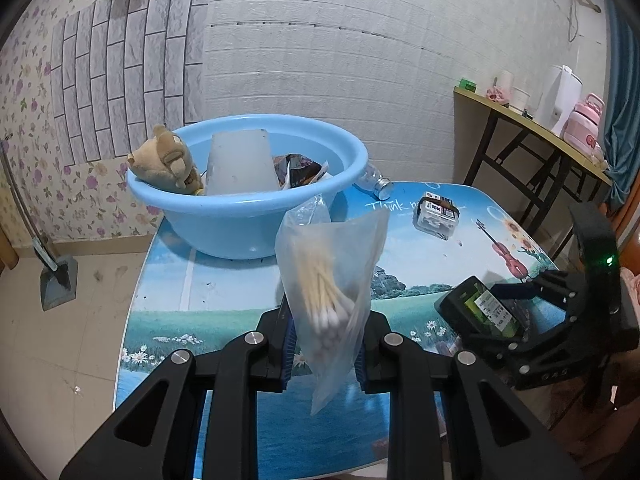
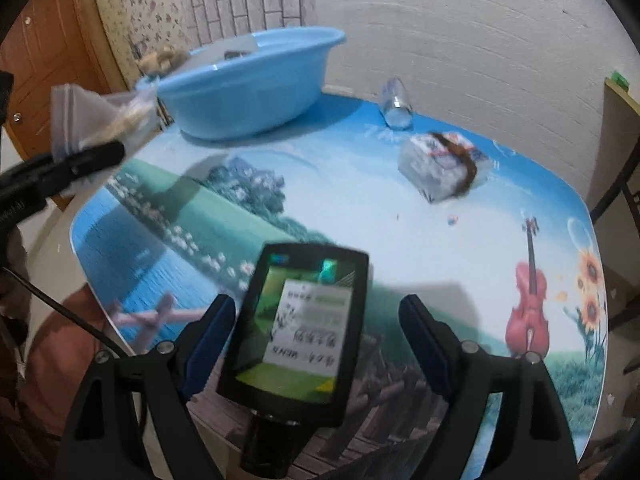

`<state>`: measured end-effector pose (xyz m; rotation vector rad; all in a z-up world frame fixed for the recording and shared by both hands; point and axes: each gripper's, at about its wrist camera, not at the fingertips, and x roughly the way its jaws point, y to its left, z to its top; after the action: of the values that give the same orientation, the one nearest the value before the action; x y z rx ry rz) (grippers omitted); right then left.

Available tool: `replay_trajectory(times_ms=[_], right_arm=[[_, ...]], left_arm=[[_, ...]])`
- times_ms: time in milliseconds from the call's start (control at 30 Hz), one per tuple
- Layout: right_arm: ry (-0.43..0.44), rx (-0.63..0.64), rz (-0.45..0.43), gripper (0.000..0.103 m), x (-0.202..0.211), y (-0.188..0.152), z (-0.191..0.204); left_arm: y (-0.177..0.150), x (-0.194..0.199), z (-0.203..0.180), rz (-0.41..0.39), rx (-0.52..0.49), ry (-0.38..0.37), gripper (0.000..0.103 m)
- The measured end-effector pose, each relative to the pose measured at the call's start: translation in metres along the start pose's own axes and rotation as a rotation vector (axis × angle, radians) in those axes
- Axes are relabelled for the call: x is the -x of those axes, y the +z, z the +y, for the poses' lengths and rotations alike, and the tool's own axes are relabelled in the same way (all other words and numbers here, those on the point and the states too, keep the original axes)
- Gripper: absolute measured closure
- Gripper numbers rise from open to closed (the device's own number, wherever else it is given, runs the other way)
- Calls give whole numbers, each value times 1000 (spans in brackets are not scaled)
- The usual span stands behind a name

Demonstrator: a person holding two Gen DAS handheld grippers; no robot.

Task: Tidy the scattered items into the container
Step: 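Lift the green bottle with the right tool while the left tool holds the swab bag, then carry the swab bag and green bottle over the basin and open both tools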

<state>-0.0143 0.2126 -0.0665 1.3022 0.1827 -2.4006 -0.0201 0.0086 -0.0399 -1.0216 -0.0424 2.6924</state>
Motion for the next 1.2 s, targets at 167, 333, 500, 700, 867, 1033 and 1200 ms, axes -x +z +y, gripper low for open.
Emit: replay_trajectory(times_ms=[167,333,500,700,867,1033,1200], right_arm=[[-44,46,-13,16,-2,-8,10],[-55,37,-69,13,-3,-12,11],[-30,43,-95,40,1,-10,13],[-1,3,-127,41,10,-7,2],[28,13,-182,41,26,8,5],[83,21,-242,41,41,31,10],[121,33,-278,41,43,62,17]], left_arm=[[-2,1,-1,1,0,0,81],[-2,2,-1,1,-1,-1,81],[-3,11,-4,-19,-7,-5,81],[4,18,-1,-49,-7,17,81],[17,26,4,-83,-5,37,81],[38,30,13,-125,-14,59,81],[62,24,25,-150,-18,82,81]])
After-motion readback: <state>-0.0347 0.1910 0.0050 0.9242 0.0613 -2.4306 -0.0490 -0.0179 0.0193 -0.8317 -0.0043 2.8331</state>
